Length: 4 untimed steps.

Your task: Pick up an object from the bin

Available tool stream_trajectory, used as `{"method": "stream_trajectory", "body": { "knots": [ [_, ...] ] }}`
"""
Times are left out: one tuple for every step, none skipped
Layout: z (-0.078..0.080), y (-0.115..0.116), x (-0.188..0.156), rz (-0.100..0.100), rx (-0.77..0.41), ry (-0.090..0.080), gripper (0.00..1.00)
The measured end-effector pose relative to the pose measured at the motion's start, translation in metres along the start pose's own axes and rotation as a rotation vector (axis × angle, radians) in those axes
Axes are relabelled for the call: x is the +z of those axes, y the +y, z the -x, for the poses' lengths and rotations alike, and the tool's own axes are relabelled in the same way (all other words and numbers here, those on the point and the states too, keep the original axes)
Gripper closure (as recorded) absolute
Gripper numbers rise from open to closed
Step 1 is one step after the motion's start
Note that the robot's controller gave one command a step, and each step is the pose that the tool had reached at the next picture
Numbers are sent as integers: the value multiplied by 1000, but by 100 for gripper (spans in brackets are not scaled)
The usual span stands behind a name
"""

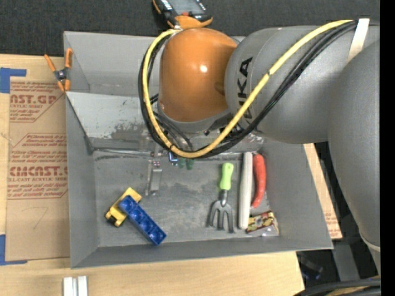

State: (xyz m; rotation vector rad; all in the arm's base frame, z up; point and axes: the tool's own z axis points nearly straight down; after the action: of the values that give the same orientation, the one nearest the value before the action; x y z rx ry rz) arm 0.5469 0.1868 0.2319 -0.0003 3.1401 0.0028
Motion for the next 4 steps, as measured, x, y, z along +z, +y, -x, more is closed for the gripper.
{"method": "stream_trajectory", "body": {
  "knots": [
    [0, 0, 0, 0, -2, -1, 0],
    [-37, -60, 61, 0, -115, 0, 0],
    [-36, -33, 84, 4, -89, -10, 0],
    [-48, -4, 152, -2, -104, 11, 0]
  ]
}}
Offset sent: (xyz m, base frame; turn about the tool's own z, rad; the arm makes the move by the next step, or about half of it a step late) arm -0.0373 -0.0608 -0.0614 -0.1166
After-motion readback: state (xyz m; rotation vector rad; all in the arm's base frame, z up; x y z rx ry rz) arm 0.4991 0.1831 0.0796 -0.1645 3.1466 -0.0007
